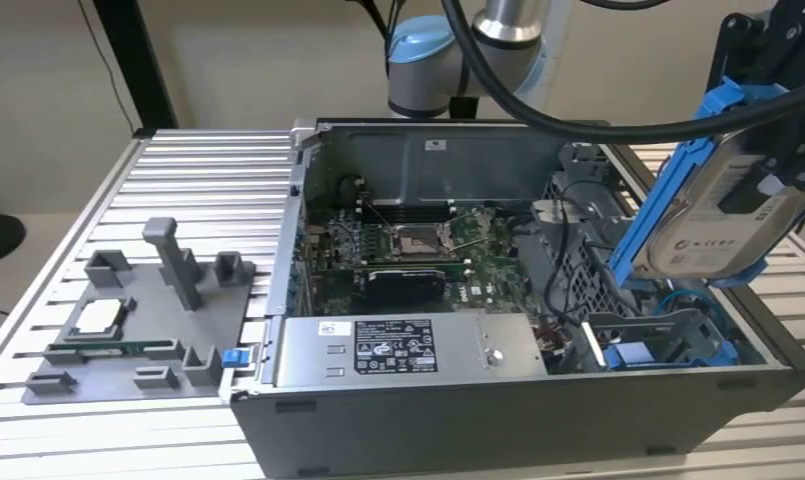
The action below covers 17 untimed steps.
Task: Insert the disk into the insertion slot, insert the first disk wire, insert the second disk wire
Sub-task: 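Insert the disk into the insertion slot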
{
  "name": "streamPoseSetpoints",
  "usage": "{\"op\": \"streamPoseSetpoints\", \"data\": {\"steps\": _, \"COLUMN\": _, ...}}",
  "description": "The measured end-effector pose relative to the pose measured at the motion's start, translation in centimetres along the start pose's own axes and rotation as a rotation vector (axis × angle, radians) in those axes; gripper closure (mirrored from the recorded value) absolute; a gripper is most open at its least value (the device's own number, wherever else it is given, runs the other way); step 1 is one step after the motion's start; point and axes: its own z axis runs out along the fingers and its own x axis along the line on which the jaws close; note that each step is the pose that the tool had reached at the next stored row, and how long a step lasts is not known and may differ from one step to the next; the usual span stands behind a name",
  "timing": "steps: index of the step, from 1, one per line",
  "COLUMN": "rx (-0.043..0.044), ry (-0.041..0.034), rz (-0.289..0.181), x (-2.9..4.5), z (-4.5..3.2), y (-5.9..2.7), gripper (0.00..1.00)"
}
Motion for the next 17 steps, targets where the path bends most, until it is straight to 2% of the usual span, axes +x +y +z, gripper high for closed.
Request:
{"op": "streamPoseSetpoints", "data": {"steps": 6, "rx": 0.0, "ry": -0.001, "rz": 0.0, "x": 0.05, "z": 0.17, "y": -0.03, "gripper": 1.0}}
{"op": "streamPoseSetpoints", "data": {"steps": 8, "rx": -0.0001, "ry": -0.0062, "rz": 0.0, "x": 0.28, "z": 0.28, "y": -0.08, "gripper": 1.0}}
{"op": "streamPoseSetpoints", "data": {"steps": 10, "rx": -0.0002, "ry": -0.0077, "rz": 0.0, "x": 0.39, "z": 0.43, "y": -0.11, "gripper": 1.0}}
{"op": "streamPoseSetpoints", "data": {"steps": 17, "rx": -0.0002, "ry": -0.0082, "rz": 0.0, "x": 0.8, "z": 1.08, "y": -0.15, "gripper": 1.0}}
